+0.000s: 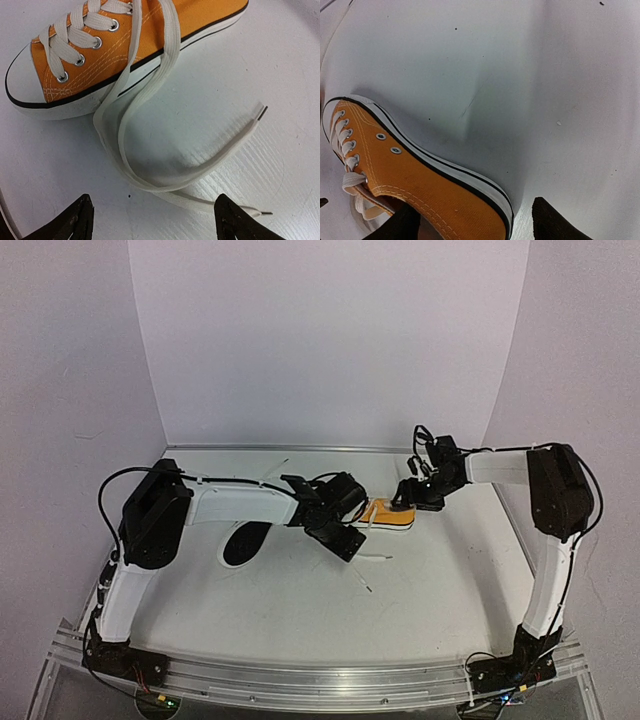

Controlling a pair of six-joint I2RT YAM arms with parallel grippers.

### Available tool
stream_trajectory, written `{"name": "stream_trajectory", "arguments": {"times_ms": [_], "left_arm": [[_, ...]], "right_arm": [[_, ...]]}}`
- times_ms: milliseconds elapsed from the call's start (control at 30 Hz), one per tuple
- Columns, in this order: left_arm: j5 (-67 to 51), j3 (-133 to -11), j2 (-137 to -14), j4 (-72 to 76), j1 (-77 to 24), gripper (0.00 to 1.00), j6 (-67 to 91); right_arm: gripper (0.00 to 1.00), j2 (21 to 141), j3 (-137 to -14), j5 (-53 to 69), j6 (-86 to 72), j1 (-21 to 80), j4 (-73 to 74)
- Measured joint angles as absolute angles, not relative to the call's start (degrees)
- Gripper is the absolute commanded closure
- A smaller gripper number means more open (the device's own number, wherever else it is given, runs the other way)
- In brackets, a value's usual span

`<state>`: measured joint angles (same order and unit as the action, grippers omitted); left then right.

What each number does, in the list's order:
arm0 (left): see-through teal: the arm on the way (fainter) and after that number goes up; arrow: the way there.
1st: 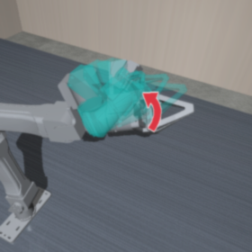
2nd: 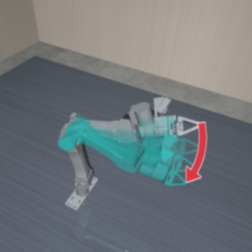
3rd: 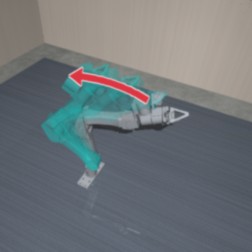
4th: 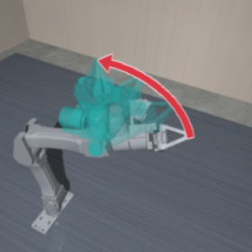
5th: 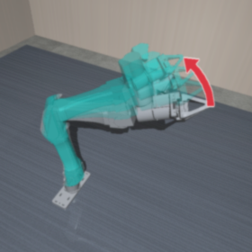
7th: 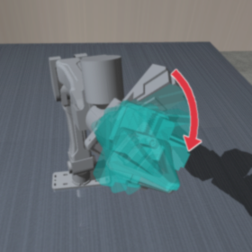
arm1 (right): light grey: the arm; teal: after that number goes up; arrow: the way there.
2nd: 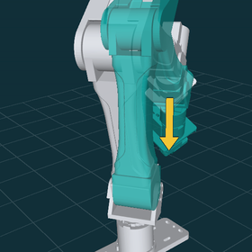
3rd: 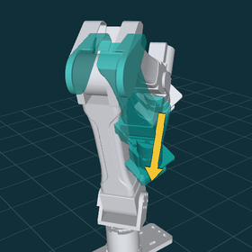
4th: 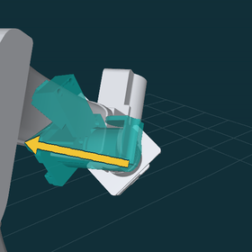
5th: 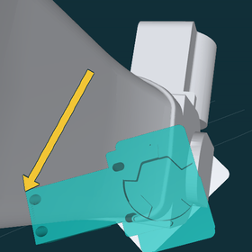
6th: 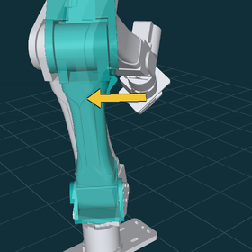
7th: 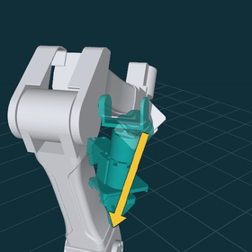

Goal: Tie the shoes

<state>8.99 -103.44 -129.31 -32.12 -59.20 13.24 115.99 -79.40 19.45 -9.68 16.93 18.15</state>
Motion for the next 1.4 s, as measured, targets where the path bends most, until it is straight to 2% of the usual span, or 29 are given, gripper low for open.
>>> {"name": "stream_trajectory", "arguments": {"times_ms": [400, 633, 767, 833, 933, 1100, 1267, 1400], "left_arm": [[11.67, -108.44, -136.12, -34.46, -59.05, 0.36, 16.06], [12.01, -108.35, -136.38, -34.56, -58.31, 0.61, 19.5], [11.13, -107.85, -136.38, -34.15, -56.81, 0.69, 21.38], [10.93, -107.44, -136.35, -33.39, -56.15, 0.79, 22.03], [10.98, -106.76, -136.08, -32.72, -55.47, 0.98, 22.6], [11.11, -103.37, -133.79, -32.6, -55.13, 1.0, 22.79], [10.79, -99.11, -130.53, -33.77, -55.18, 1.0, 22.18], [10.69, -95.64, -125.89, -35.42, -55.21, 1.0, 20.91]], "right_arm": [[0.41, 116.95, -79.49, 20.23, -9.15, 17.2, 18.52], [0.46, 116.95, -78.78, 20.6, -9.08, 17.27, 18.19], [0.51, 116.95, -78.57, 20.79, -9.06, 17.36, 18.04], [0.55, 116.95, -78.45, 20.97, -9.06, 17.41, 17.89], [0.64, 116.95, -78.07, 20.9, -9.01, 17.27, 17.68], [0.76, 116.73, -76.96, 20.77, -9.18, 17.08, 16.76], [0.78, 114.41, -73.84, 21.4, -9.58, 18.22, 16.44], [0.88, 111.15, -70.01, 21.39, -11.44, 21.38, 17.66]]}}
